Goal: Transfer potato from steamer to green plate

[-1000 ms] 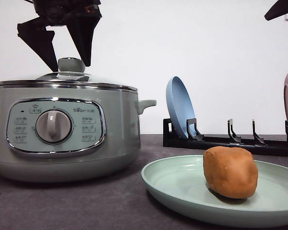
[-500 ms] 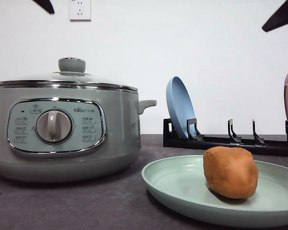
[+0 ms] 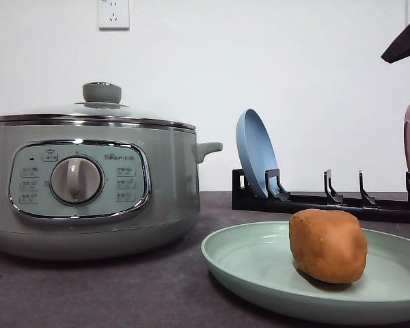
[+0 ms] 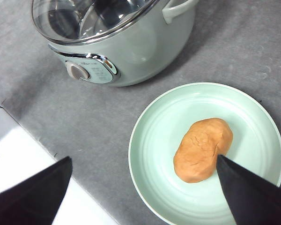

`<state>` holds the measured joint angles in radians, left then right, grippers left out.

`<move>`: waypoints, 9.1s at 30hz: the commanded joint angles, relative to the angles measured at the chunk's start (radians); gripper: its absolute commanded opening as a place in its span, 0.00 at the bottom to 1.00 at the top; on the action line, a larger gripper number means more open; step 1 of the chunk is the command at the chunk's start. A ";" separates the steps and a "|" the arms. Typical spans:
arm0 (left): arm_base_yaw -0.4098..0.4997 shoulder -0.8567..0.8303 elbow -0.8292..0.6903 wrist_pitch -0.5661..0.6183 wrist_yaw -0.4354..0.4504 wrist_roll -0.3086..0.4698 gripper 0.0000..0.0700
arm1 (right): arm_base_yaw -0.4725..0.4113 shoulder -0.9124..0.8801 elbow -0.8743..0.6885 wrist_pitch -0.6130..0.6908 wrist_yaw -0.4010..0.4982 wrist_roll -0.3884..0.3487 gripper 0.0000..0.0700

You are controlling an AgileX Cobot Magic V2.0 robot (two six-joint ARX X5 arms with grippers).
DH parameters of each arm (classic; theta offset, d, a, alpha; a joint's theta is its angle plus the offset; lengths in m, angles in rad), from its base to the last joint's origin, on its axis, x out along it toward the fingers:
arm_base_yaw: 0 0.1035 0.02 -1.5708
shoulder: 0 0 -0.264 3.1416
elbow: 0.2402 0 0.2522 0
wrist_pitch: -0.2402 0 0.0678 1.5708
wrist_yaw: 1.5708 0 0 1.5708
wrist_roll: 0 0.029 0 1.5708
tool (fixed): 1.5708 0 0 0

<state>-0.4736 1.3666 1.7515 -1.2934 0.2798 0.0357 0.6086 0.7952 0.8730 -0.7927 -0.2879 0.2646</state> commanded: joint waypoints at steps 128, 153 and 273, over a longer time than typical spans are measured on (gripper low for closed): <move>0.544 -1.364 -1.740 1.104 -0.285 0.050 0.00 | 0.009 0.006 0.018 0.007 0.001 -0.040 0.00; 0.544 -1.364 -1.740 1.104 -0.285 0.050 0.00 | -0.654 -0.502 -0.555 0.784 0.105 -0.175 0.00; 0.544 -1.363 -1.740 1.105 -0.285 0.050 0.00 | -0.672 -0.792 -0.862 0.635 0.132 -0.212 0.00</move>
<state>0.0708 0.0051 0.0322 -0.1833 -0.0034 0.0902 -0.0608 0.0061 0.0170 -0.1616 -0.1543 0.0563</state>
